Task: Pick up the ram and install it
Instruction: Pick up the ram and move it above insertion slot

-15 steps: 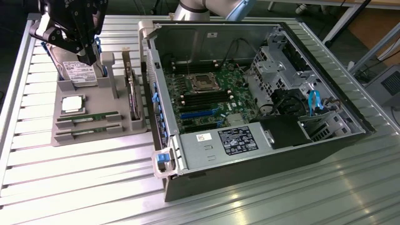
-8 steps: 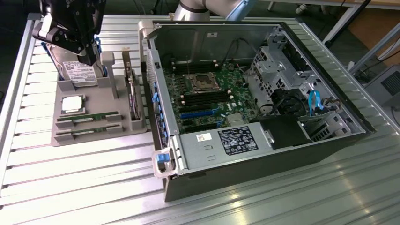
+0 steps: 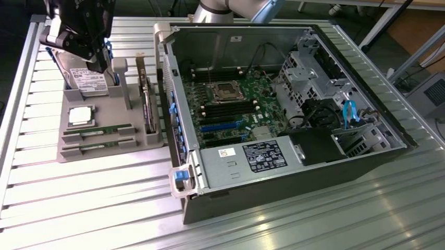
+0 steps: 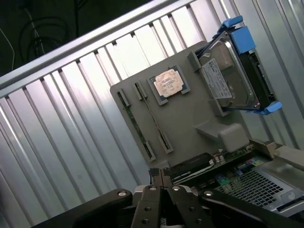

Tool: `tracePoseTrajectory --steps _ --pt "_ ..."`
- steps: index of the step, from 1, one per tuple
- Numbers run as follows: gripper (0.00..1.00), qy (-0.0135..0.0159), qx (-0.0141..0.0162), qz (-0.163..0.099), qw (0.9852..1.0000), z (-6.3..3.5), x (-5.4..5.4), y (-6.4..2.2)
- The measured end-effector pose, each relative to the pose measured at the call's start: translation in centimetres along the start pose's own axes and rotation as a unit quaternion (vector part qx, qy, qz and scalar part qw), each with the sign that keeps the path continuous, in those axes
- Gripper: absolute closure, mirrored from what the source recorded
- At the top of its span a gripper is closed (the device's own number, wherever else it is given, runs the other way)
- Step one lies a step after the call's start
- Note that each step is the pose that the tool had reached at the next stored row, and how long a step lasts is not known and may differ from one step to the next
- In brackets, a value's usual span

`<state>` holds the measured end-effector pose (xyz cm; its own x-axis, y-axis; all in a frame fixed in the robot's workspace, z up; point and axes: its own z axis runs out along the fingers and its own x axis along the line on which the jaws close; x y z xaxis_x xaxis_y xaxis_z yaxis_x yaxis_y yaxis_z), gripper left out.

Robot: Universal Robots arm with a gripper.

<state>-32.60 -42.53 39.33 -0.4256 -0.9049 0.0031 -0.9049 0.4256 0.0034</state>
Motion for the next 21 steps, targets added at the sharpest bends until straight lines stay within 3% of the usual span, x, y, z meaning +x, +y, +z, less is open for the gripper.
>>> tracePoseTrajectory --steps 6,9,13,21 --pt "0.9 0.0012 0.0007 -0.029 0.9996 0.0 0.0 0.0" --pt "0.9 0.0026 0.0014 -0.067 0.9977 0.0 0.0 0.0" --pt "0.9 0.0033 0.0018 -0.086 0.9963 0.01 0.0 0.0" --pt "0.9 0.0038 0.0022 -0.131 0.9913 0.01 0.0 0.0"
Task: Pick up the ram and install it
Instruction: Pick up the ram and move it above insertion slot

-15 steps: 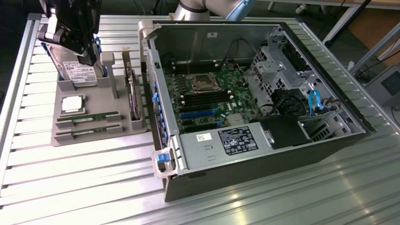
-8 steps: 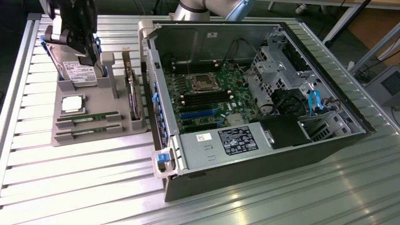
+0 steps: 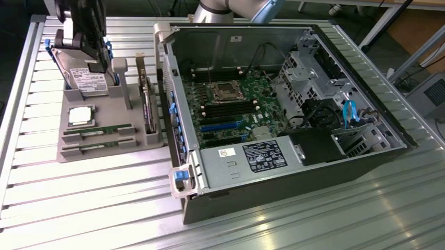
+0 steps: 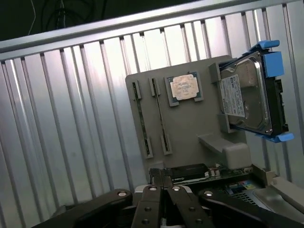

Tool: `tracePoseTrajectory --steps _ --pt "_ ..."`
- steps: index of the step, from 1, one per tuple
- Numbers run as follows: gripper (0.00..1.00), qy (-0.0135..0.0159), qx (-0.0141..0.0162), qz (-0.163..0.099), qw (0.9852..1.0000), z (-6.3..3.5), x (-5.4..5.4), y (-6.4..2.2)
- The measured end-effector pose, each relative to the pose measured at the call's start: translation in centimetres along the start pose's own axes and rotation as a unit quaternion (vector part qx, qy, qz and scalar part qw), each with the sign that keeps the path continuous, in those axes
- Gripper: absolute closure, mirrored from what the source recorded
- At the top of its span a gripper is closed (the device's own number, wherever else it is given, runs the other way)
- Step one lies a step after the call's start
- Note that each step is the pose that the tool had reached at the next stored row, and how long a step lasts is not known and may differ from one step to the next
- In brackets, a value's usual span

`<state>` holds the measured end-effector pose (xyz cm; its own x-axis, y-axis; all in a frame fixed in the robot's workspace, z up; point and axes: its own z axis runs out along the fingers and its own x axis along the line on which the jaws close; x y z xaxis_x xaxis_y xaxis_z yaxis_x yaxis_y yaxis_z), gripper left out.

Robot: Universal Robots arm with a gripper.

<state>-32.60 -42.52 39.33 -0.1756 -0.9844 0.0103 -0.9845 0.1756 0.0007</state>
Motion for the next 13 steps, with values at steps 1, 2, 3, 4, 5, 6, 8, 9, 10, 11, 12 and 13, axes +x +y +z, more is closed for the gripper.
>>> tracePoseTrajectory --steps 1,2,3,4,5,6,8,9,10,11,12,13 --pt "0.9 0.0 0.0001 -0.011 0.9999 0.0 0.0 0.0" --pt "0.9 0.0001 0.0001 -0.017 0.9999 0.0 0.0 0.0" --pt "0.9 0.0 0.0002 -0.022 0.9998 0.0 0.0 0.0" --pt "0.9 0.0 0.0003 -0.028 0.9996 0.0 0.0 0.0" --pt "0.9 0.0001 0.0003 -0.034 0.9994 0.0 0.0 0.0" --pt "0.9 0.0001 0.0004 -0.039 0.9992 0.0 0.0 0.0" --pt "0.9 0.0001 0.0005 -0.048 0.9988 0.0 0.0 0.0" --pt "0.9 0.0001 0.0005 -0.052 0.9987 0.0 0.0 0.0" --pt "0.9 0.0001 0.0005 -0.055 0.9985 0.0 0.0 0.0" --pt "0.9 0.0001 0.0006 -0.057 0.9984 0.0 0.0 0.0" --pt "0.9 0.0001 0.0006 -0.058 0.9983 0.0 0.0 0.0" --pt "0.9 0.0001 0.0006 -0.058 0.9983 0.0 0.0 0.0"
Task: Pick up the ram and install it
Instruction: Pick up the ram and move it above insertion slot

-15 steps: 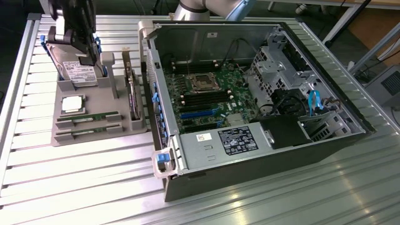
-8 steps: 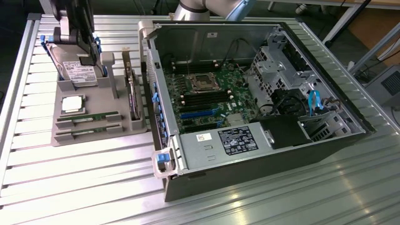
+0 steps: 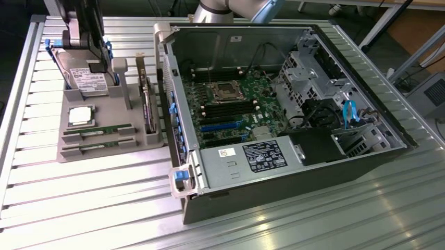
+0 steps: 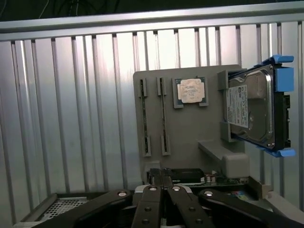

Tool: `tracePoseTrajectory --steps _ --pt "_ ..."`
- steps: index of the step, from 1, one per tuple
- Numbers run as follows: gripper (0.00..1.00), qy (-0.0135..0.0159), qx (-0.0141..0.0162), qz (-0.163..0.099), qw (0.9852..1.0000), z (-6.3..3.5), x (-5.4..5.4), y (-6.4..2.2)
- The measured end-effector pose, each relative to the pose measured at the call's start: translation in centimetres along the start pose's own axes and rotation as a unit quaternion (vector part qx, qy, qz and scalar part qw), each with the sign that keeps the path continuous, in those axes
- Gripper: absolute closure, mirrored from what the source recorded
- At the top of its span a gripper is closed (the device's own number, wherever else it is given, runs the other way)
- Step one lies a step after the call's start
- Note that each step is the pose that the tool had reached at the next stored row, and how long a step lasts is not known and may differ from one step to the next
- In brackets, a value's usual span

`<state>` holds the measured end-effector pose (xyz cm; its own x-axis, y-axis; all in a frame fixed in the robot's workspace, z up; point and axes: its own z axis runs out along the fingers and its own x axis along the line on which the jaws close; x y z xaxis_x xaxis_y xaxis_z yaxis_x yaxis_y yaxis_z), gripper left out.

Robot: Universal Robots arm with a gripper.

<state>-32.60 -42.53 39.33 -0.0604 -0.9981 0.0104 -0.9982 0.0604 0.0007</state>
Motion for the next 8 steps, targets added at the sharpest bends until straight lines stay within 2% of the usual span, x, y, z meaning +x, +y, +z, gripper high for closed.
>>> tracePoseTrajectory --steps 8 --pt "0.89 0.0 0.0 0.0 1.0 0.0 0.0 0.0"
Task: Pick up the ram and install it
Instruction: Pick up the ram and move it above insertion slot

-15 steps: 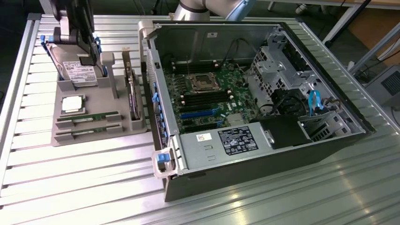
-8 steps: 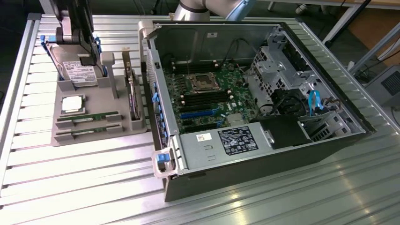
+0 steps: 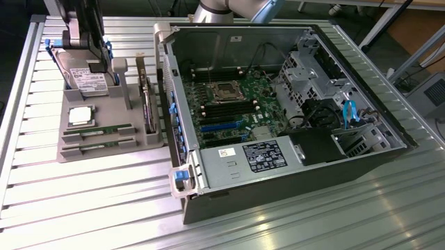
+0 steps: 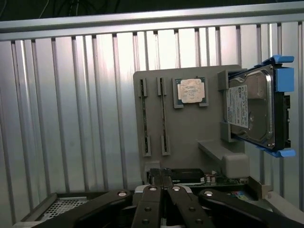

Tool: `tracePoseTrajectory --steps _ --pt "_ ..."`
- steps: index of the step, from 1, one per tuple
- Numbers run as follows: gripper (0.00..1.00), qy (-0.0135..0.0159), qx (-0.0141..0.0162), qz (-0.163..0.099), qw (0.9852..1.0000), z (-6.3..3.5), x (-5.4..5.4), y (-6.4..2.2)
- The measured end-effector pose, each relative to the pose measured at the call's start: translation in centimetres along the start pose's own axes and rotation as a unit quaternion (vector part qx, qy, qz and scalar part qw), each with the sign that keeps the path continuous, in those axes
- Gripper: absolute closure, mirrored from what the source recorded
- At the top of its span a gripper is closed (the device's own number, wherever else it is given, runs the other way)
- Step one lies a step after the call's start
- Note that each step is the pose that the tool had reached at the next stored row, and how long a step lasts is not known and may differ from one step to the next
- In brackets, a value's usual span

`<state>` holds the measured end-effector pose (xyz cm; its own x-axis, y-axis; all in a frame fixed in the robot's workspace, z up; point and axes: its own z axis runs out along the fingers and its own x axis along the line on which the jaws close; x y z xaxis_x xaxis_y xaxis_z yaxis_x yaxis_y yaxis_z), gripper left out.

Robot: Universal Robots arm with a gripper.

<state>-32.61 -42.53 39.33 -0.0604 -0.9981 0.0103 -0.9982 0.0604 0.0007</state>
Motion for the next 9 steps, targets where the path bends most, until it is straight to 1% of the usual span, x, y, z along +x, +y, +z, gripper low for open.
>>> tracePoseTrajectory --steps 1,2,4,5,6,9 --pt "0.84 0.0 0.0 0.0 1.0 0.0 0.0 0.0" --pt "0.84 0.0 0.0 0.0 1.0 0.0 0.0 0.0" --pt "0.71 0.0 0.0 0.0 1.0 0.0 0.0 0.0" --pt "0.71 0.0 0.0 0.0 1.0 0.0 0.0 0.0" --pt "0.64 0.0 0.0 0.0 1.0 0.0 0.0 0.0" --pt "0.64 0.0 -0.0001 0.0 1.0 0.04 -0.01 0.04"
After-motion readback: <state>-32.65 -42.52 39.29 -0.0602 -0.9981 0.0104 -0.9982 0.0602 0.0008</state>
